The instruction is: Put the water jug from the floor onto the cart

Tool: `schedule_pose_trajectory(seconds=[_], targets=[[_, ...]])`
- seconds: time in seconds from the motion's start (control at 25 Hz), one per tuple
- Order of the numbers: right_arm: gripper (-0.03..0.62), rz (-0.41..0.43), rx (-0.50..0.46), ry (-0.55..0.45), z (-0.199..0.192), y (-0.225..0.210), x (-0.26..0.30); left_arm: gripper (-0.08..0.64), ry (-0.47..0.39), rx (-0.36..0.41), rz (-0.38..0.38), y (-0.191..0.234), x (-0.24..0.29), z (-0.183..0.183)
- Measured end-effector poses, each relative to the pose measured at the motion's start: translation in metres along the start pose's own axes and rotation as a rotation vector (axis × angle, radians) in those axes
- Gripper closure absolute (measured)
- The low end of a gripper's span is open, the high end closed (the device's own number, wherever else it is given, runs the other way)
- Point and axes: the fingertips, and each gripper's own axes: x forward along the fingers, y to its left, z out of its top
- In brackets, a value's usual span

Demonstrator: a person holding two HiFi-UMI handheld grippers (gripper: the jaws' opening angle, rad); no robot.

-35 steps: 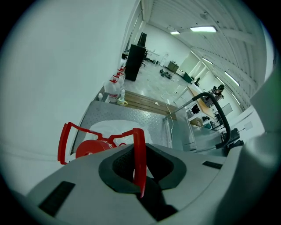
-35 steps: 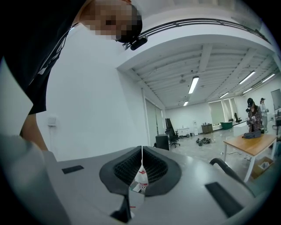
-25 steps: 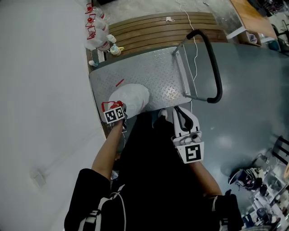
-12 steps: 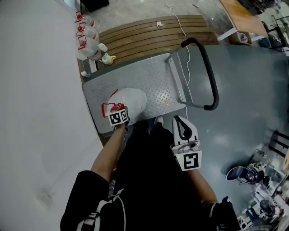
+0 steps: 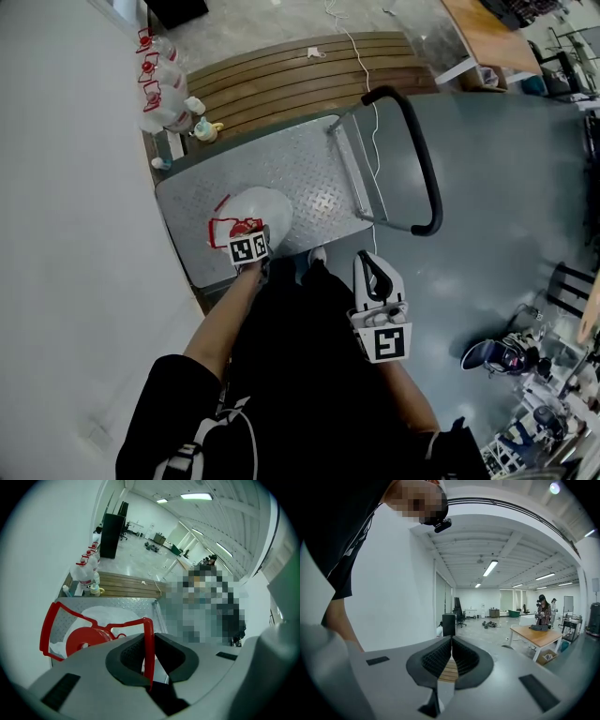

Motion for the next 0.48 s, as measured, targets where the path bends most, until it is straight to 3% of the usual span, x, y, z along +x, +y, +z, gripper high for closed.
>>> schedule_pose_trajectory(seconds=[0.2, 0.36, 0.48], targets=[[0.572, -0.003, -0.001, 0.016, -0.002, 0.0, -0.001, 0.489, 0.012, 0.058, -0.062, -0.023, 0.011, -0.002], [0.572, -0.015, 0.001, 0.013, -0.002, -0.004, -0.005, 0.406, 0.036, 0.098, -0.141, -0.046, 0.018, -0.007], [0.572, -0.014, 0.0, 0.008, -0.003, -0.004, -0.009, 0.405, 0.016, 0.105, -0.17, -0.052, 0.017, -0.009]])
